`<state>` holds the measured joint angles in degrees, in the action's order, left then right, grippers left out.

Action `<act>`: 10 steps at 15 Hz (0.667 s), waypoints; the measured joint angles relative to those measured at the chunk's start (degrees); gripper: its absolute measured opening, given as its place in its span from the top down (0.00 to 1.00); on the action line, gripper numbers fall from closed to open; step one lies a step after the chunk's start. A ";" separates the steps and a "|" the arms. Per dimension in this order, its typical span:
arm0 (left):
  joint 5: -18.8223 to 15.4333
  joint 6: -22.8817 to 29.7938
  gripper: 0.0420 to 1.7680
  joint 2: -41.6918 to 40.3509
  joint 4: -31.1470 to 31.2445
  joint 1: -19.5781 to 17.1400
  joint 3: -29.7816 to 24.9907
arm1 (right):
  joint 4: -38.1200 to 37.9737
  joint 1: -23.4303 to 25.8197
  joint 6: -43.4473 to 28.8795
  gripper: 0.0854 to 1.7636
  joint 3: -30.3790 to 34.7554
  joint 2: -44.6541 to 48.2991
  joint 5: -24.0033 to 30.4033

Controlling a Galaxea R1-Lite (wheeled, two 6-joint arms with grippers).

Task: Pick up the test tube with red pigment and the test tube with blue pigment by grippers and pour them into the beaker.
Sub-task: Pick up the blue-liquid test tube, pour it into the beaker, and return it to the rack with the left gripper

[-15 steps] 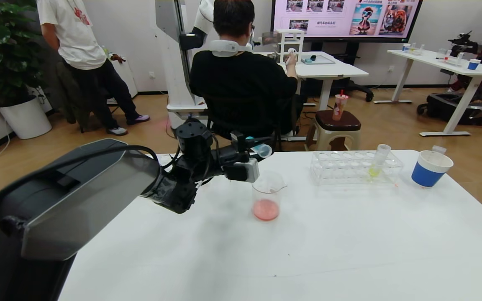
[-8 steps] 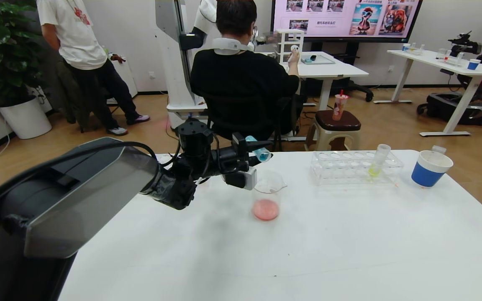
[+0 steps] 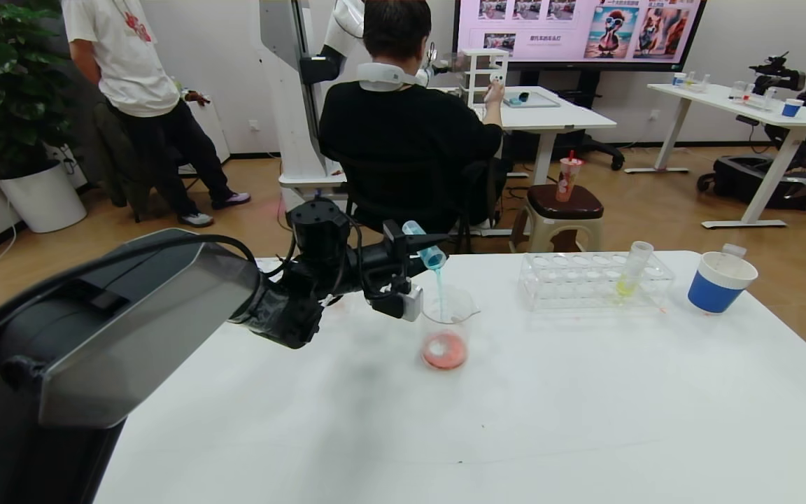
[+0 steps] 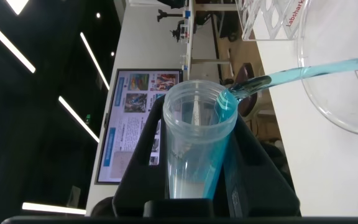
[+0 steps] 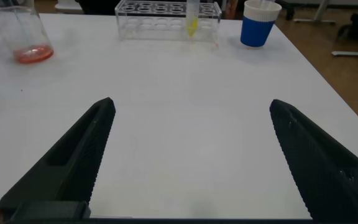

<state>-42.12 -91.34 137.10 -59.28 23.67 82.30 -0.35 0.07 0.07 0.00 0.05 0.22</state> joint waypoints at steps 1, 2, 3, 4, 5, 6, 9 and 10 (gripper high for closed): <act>0.00 -0.46 0.73 0.01 0.02 0.00 0.02 | 0.00 0.00 0.00 0.02 0.00 0.00 0.02; 0.00 -0.99 0.73 0.09 0.00 0.09 0.02 | 0.00 0.02 0.00 0.02 0.00 0.00 0.00; -0.02 -1.90 0.73 0.15 0.05 0.20 0.00 | 0.00 0.02 0.00 0.02 0.00 0.00 0.00; -0.02 -3.15 0.73 0.22 0.09 0.33 0.02 | 0.00 0.00 0.00 0.02 0.00 0.00 0.00; 0.00 -4.55 0.73 0.26 0.07 0.38 0.00 | 0.02 0.02 0.00 0.02 0.00 0.00 0.00; -0.02 -6.45 0.73 0.30 0.05 0.39 0.00 | 0.02 0.02 0.00 0.02 0.00 0.00 0.02; 0.04 -11.46 0.73 0.34 0.13 0.38 0.00 | 0.02 0.02 0.00 0.02 0.00 0.00 0.00; 0.06 -12.32 0.73 0.34 0.16 0.41 0.00 | 0.02 0.02 0.00 0.02 0.00 0.00 0.00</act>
<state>-42.06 -103.67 137.44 -59.12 24.09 82.30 -0.33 0.10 0.07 0.00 0.05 0.22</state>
